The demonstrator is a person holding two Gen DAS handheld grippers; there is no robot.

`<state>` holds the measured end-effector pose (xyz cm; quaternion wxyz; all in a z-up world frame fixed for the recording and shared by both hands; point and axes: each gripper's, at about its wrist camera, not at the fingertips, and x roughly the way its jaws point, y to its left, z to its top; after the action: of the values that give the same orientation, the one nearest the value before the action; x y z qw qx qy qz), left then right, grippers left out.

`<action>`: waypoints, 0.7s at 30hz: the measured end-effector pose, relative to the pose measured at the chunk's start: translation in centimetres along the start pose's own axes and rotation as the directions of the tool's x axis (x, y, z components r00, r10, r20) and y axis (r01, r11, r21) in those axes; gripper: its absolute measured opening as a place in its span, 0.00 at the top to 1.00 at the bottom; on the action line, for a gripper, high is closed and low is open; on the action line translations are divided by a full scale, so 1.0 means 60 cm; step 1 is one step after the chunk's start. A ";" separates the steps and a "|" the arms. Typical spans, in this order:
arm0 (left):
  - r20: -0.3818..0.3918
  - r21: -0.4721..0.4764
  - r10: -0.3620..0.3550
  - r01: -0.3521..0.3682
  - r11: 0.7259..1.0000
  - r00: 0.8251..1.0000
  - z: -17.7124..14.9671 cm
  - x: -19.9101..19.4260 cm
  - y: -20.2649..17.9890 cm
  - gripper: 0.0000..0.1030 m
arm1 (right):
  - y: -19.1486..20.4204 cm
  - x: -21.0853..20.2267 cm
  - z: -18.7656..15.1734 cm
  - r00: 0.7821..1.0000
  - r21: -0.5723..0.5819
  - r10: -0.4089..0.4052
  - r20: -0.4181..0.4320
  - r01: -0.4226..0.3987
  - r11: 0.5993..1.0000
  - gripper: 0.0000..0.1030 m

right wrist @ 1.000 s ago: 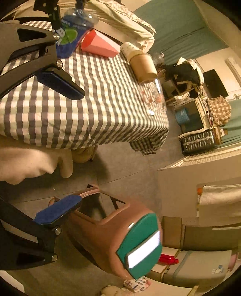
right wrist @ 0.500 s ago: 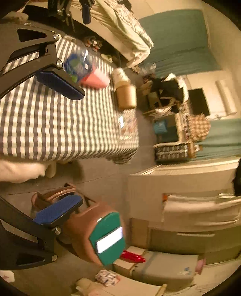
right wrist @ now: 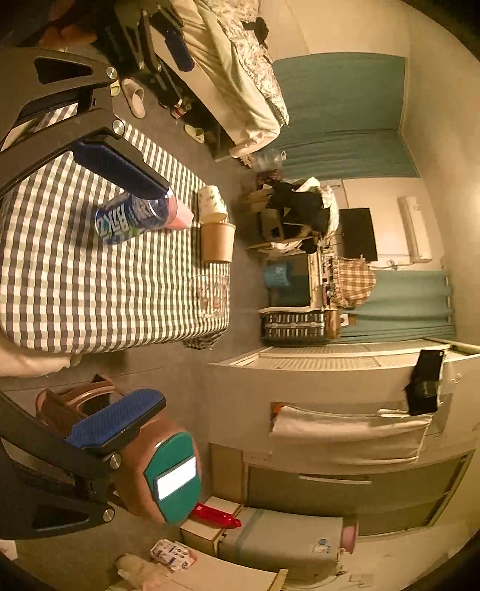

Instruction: Flip cup upside down

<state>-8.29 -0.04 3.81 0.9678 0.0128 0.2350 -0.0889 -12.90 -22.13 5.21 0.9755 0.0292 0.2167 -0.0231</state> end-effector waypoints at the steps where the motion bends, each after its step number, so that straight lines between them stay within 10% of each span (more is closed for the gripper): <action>1: 0.004 -0.014 0.004 -0.004 1.000 1.000 -0.005 -0.001 0.004 0.22 | 0.006 -0.003 -0.002 1.000 -0.004 -0.001 0.009 0.001 1.000 0.00; 21: 0.024 -0.071 0.106 -0.104 0.992 0.994 -0.065 -0.012 0.029 0.00 | 0.035 0.038 -0.080 1.000 -0.032 -0.003 0.003 0.003 0.999 0.00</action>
<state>-10.39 2.07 0.65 0.9742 -0.0097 0.2233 -0.0300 -12.72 -19.77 0.03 0.9761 0.0132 0.2158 -0.0209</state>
